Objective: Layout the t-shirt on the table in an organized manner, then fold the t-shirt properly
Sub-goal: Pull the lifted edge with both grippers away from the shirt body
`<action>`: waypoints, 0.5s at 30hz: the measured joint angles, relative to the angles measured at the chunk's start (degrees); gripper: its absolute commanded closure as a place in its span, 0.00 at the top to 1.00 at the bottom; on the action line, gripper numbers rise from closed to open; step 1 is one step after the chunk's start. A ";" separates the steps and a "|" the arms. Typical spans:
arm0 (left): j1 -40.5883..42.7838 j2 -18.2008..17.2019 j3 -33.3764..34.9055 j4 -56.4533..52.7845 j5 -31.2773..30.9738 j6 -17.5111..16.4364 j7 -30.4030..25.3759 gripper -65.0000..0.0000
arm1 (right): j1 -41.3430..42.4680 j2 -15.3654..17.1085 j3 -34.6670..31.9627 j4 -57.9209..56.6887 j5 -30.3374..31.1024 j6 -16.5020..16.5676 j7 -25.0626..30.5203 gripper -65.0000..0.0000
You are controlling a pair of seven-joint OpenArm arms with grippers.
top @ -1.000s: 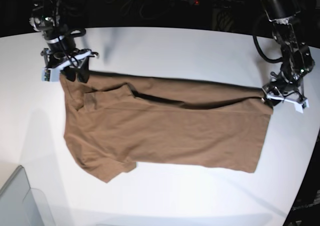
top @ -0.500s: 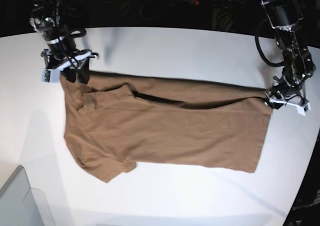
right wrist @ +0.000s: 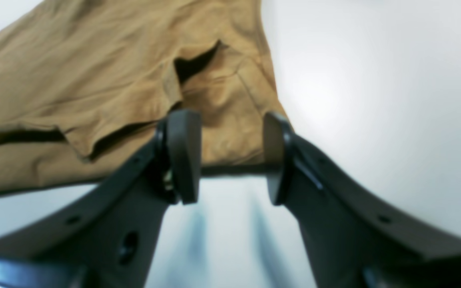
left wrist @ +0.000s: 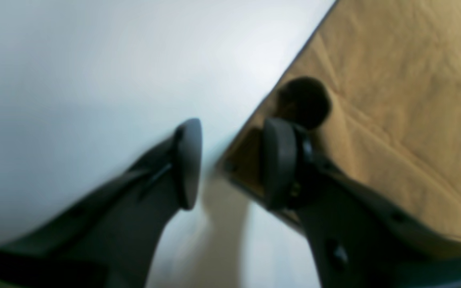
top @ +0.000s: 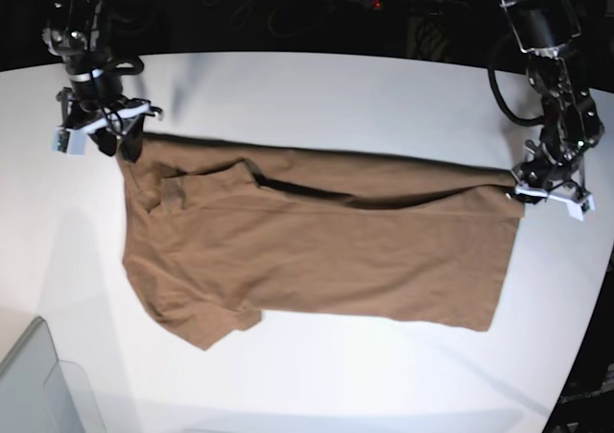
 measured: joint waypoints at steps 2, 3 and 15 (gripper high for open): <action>-0.04 -0.02 2.43 0.02 0.13 0.04 -0.87 0.36 | 0.00 -0.02 0.02 0.00 0.00 0.00 0.02 0.43; -0.17 -0.02 3.50 0.07 0.07 0.02 -0.87 0.33 | 0.00 -0.07 0.50 -0.04 0.02 0.02 -0.02 0.45; -0.31 0.72 4.68 0.15 -0.46 0.00 -1.03 0.00 | 2.91 -1.31 1.29 -6.21 -0.31 0.00 -0.13 0.54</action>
